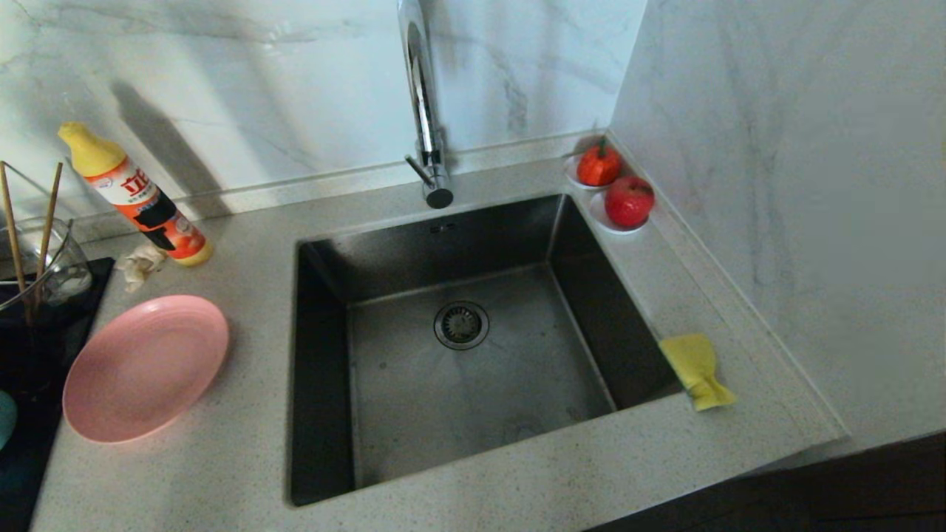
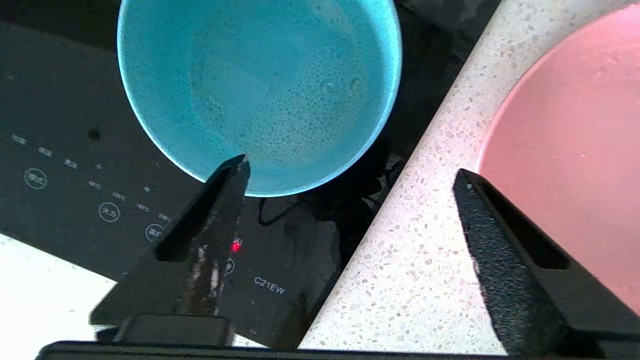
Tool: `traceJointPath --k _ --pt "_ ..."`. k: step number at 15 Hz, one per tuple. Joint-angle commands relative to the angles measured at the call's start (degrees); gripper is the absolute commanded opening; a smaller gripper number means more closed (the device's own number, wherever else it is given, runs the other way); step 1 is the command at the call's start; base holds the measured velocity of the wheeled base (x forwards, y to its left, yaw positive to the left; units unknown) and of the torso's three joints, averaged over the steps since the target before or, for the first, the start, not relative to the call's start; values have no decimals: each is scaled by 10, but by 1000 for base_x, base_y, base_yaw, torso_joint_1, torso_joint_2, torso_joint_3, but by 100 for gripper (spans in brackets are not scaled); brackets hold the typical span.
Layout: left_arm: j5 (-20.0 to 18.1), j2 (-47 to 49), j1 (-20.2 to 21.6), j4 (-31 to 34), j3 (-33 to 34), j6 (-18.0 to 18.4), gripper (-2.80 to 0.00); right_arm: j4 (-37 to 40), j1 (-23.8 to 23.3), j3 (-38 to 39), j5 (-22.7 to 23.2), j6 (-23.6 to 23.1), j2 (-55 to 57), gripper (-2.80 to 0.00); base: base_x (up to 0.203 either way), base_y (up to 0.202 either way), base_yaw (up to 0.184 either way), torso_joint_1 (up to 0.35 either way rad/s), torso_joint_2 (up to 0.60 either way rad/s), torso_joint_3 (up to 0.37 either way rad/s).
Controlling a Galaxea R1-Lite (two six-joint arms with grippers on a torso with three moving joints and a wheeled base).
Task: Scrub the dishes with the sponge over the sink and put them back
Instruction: Place the bowl on the plate
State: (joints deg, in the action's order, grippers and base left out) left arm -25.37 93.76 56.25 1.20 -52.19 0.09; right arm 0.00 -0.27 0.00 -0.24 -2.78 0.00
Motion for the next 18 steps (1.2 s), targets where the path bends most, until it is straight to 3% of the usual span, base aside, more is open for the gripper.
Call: traceJointPath --k 1,9,18 --pt "-1 14 0 -1 -4 -3 0 0 0 0 0 0 1 -280 0 0 0 0 0 0" --pt "-4 78 0 18 -69 -6 0 0 0 0 0 0 1 -280 0 0 0 0 0 0" --pt "-1 114 -11 219 -199 3 0 0 0 0 0 0 1 -280 0 0 0 0 0 0"
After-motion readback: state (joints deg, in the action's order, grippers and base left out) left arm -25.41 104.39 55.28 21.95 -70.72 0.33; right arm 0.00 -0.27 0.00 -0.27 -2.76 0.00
